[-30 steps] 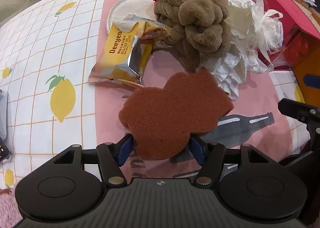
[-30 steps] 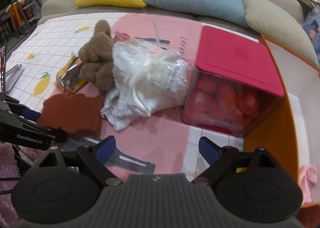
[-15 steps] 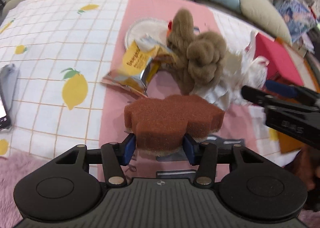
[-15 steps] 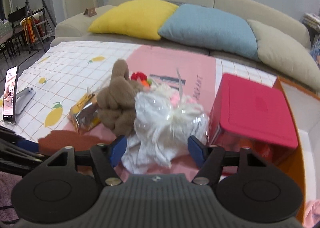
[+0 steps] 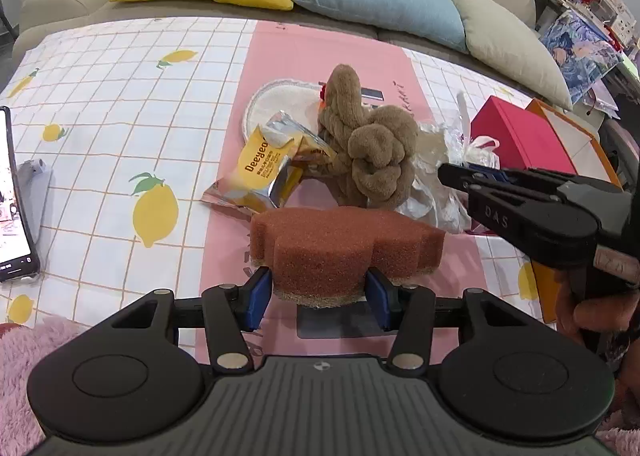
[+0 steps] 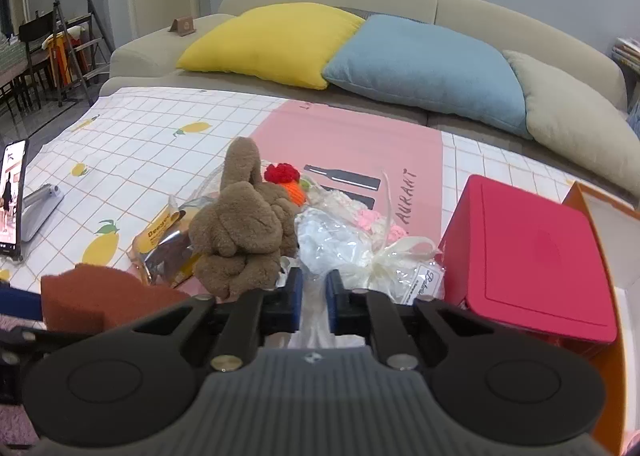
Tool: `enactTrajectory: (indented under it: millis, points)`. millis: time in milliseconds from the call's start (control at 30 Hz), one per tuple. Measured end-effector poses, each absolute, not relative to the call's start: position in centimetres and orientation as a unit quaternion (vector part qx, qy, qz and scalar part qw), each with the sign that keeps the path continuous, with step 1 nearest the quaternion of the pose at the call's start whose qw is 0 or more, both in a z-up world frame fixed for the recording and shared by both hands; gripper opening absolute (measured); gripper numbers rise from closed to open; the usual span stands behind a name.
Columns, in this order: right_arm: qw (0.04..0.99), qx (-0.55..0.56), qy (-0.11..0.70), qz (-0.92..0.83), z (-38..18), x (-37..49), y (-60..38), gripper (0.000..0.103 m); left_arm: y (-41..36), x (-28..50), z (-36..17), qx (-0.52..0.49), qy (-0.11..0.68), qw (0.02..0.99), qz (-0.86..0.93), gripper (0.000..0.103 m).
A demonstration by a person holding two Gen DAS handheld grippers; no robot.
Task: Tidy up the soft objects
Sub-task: 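Grasp the white plastic bag with the right gripper while the left gripper holds the sponge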
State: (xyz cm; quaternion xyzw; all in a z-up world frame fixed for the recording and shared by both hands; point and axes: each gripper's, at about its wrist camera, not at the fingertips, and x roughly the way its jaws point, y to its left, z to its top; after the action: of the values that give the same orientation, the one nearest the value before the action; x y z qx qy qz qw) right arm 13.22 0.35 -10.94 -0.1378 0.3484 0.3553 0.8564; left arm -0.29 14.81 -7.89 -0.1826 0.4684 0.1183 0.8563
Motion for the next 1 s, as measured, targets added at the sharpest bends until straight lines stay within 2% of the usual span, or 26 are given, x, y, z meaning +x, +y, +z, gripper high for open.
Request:
enactTrajectory:
  millis: [67, 400, 533, 667, 800, 833, 900, 933, 967, 1000]
  points:
    - [0.855, -0.143, 0.342, 0.362, -10.6, 12.8, 0.0, 0.003, 14.9, -0.4, -7.7, -0.184, 0.465, 0.857, 0.121, 0.058]
    - [0.838, -0.168, 0.337, 0.394, -7.8, 9.8, -5.1, 0.002, 14.5, -1.1, -7.7, -0.196, 0.459, 0.858, 0.118, 0.058]
    - [0.809, -0.211, 0.369, 0.405, -9.2, 8.4, -6.7, 0.002, 13.9, -1.1, -8.1, -0.2, 0.465, 0.855, 0.11, 0.058]
    - [0.777, -0.231, 0.435, 0.392, -11.6, 8.3, -7.3, 0.002, 13.2, -0.9, -8.8, -0.194, 0.475, 0.851, 0.109, 0.058]
    - [0.767, -0.253, 0.448, 0.384, -12.3, 8.0, -6.6, 0.003, 12.5, -0.5, -9.6, -0.189, 0.48, 0.849, 0.111, 0.058]
    - [0.764, -0.256, 0.449, 0.385, -12.4, 7.9, -6.4, 0.007, 12.4, -0.5, -9.7, -0.187, 0.481, 0.849, 0.112, 0.058]
    - [0.761, -0.254, 0.454, 0.389, -12.0, 7.7, -6.4, 0.024, 12.2, -0.3, -10.0, -0.179, 0.484, 0.849, 0.114, 0.058]
    - [0.762, -0.248, 0.454, 0.389, -11.8, 7.8, -6.6, 0.046, 12.1, -0.2, -10.1, -0.178, 0.485, 0.848, 0.115, 0.058]
    - [0.769, -0.239, 0.45, 0.386, -11.6, 7.8, -7.0, 0.053, 12.1, -0.2, -10.2, -0.178, 0.486, 0.848, 0.116, 0.058]
    - [0.776, -0.226, 0.448, 0.383, -11.2, 8.1, -7.3, 0.053, 12.1, -0.2, -10.3, -0.178, 0.487, 0.847, 0.116, 0.058]
